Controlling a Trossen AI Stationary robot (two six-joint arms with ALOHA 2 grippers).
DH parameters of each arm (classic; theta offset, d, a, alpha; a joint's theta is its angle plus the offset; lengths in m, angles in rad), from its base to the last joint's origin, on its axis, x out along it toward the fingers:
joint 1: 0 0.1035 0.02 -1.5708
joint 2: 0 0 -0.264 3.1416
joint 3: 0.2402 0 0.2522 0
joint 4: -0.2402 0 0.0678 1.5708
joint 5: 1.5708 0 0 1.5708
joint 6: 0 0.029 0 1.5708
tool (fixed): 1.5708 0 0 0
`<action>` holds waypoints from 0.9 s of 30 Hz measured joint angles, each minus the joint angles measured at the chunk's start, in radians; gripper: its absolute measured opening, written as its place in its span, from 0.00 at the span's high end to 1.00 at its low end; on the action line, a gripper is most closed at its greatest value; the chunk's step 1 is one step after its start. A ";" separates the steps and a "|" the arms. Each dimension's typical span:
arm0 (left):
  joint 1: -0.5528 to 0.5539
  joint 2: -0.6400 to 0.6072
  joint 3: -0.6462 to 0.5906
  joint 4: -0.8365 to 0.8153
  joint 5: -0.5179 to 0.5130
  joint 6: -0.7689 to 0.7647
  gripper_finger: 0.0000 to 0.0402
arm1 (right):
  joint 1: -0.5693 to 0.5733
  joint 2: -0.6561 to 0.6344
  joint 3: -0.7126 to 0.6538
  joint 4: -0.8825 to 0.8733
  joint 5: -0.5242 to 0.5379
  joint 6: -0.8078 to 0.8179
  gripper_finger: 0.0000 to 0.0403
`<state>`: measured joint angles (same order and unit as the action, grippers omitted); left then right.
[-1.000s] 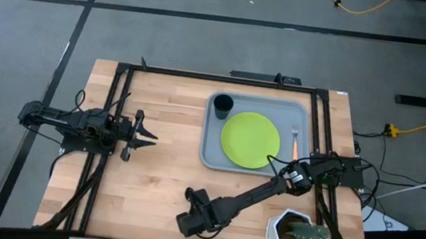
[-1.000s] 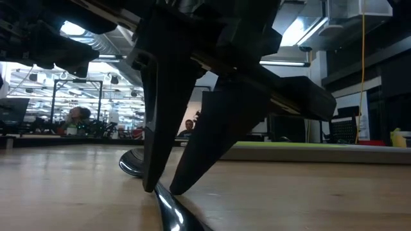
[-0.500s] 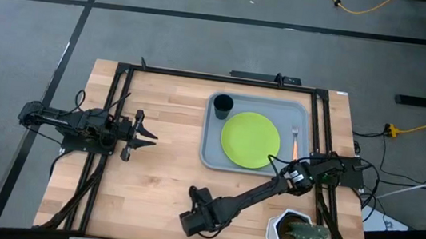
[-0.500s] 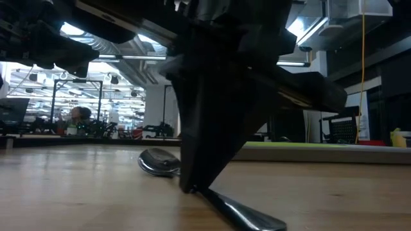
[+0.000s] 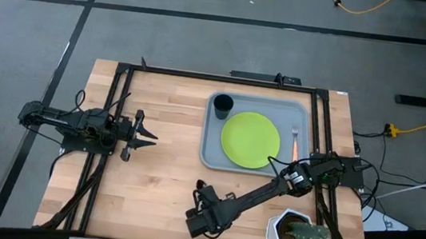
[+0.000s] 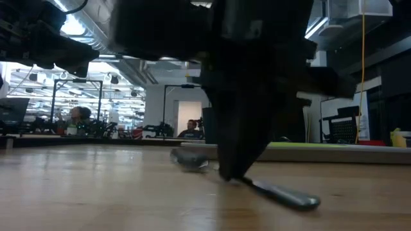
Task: Pick and place plate/cup/fork/spoon on tray
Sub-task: Put the black spoon on the gray serving tray to the right of the light green plate
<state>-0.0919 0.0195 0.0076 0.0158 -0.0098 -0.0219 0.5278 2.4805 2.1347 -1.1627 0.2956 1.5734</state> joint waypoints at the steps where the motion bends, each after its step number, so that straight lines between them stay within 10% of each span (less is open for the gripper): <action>1: 0.000 0.000 0.000 0.000 0.000 0.000 0.79 | 0.002 0.000 0.020 -0.025 0.020 0.000 0.98; 27: 0.000 0.000 0.000 0.000 -0.003 0.000 0.79 | 0.002 -0.109 0.197 -0.409 0.263 -0.010 0.99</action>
<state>-0.0921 0.0196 0.0077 0.0157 -0.0132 -0.0219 0.5298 2.3714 2.3321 -1.5714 0.5583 1.5637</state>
